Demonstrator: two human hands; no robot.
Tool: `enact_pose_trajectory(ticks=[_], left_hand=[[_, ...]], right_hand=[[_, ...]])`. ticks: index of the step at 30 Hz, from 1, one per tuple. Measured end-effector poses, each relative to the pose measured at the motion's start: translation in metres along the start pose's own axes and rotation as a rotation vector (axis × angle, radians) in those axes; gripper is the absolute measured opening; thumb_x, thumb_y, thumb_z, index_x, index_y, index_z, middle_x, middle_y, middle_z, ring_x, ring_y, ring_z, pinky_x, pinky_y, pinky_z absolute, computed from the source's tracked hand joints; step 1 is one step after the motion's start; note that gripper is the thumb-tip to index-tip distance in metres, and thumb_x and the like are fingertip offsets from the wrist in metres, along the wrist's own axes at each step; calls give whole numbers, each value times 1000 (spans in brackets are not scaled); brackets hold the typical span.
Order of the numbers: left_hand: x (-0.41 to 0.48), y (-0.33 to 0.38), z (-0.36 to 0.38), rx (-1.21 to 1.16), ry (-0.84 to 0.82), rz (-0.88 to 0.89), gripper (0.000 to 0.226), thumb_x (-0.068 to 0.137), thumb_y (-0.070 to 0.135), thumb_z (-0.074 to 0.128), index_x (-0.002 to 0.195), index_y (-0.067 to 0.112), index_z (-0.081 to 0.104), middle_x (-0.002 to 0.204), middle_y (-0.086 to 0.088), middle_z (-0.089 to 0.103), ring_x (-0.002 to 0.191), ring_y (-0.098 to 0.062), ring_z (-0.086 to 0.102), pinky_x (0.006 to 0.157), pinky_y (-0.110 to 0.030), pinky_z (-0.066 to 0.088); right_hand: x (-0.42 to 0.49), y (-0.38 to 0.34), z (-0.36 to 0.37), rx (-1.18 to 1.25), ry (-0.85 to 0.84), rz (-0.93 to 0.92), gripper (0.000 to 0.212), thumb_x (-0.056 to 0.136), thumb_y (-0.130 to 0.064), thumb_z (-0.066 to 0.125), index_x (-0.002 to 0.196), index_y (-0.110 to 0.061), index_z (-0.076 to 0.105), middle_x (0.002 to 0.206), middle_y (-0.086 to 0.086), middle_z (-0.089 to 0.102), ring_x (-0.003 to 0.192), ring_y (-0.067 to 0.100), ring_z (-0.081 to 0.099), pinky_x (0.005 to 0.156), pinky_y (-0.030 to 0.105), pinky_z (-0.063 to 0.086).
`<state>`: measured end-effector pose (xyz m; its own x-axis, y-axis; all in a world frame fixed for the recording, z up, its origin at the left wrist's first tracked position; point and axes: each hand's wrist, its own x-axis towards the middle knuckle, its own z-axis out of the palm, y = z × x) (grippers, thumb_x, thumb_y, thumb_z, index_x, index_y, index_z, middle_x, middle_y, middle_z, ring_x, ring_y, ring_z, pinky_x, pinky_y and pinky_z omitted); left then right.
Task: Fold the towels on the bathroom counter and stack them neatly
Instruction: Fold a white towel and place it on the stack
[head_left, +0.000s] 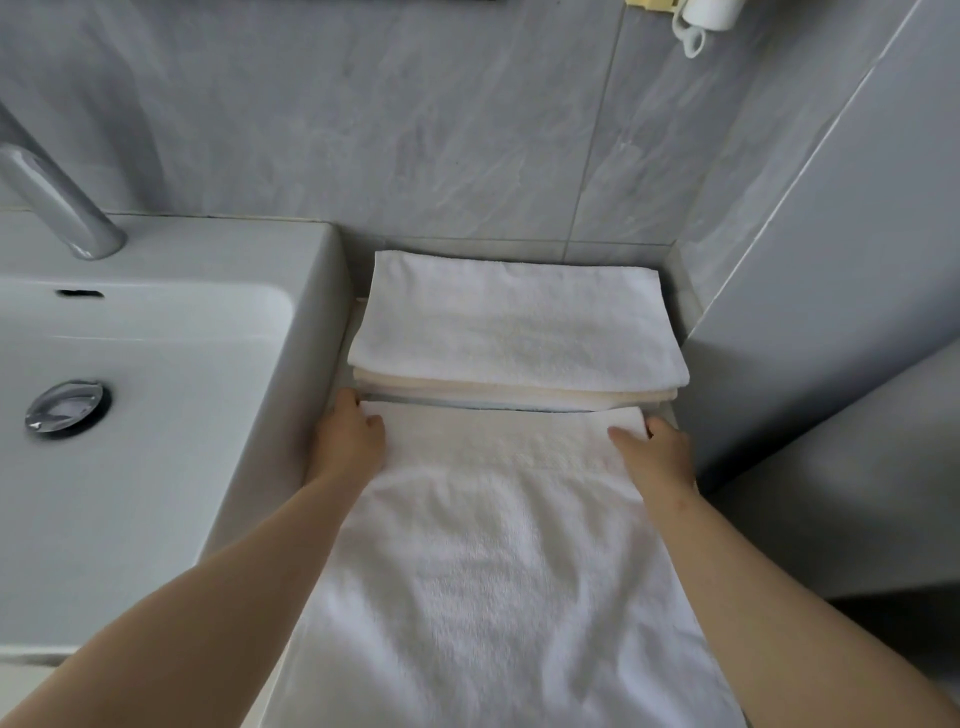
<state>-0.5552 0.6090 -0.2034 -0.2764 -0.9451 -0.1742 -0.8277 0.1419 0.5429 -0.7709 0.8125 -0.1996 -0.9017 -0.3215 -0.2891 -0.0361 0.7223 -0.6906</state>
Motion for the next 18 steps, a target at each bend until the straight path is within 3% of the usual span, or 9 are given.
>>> enact_pose_trajectory(ticks=[2, 4, 11, 12, 16, 18], left_hand=[[-2, 0, -3, -94, 1, 39, 21, 94, 14, 45, 114, 17, 47, 87, -9, 55, 79, -33, 58, 68, -35, 48], [-5, -1, -5, -126, 17, 91, 19, 95, 14, 43, 113, 18, 50, 80, -7, 54, 74, -31, 57, 64, -33, 46], [-5, 0, -9, -181, -10, 175, 21, 99, 18, 41, 109, 10, 58, 92, -14, 63, 82, -32, 58, 65, -28, 36], [-3, -1, -9, -161, -36, 160, 22, 99, 17, 43, 110, 10, 60, 97, -13, 65, 88, -32, 59, 66, -27, 36], [1, -3, -14, -162, -70, 89, 20, 95, 15, 52, 110, 8, 64, 102, -14, 66, 85, -28, 57, 66, -24, 34], [3, -2, -18, -218, -46, 46, 18, 92, 15, 58, 106, 8, 67, 97, -15, 64, 84, -31, 58, 66, -25, 36]], right_hand=[[2, 0, -3, 140, -40, -19, 29, 90, -25, 55, 85, 3, 59, 74, 8, 49, 66, 21, 46, 64, 33, 37], [4, 2, -6, 178, -91, -20, 30, 91, -27, 54, 86, 2, 59, 67, 4, 43, 62, 16, 39, 63, 31, 32], [6, -3, -13, 451, -207, 22, 6, 86, -13, 64, 83, -17, 62, 87, 1, 59, 88, 19, 54, 80, 32, 44], [6, -3, -13, 455, -197, 51, 2, 87, -15, 64, 86, -13, 63, 90, 4, 61, 92, 23, 55, 81, 33, 43], [8, 1, -12, 402, -77, 120, 32, 89, -19, 62, 106, 9, 61, 118, 26, 59, 115, 40, 52, 97, 44, 43], [9, 3, -12, 385, -60, 108, 33, 89, -18, 63, 100, 13, 60, 96, 26, 61, 98, 41, 57, 86, 43, 47]])
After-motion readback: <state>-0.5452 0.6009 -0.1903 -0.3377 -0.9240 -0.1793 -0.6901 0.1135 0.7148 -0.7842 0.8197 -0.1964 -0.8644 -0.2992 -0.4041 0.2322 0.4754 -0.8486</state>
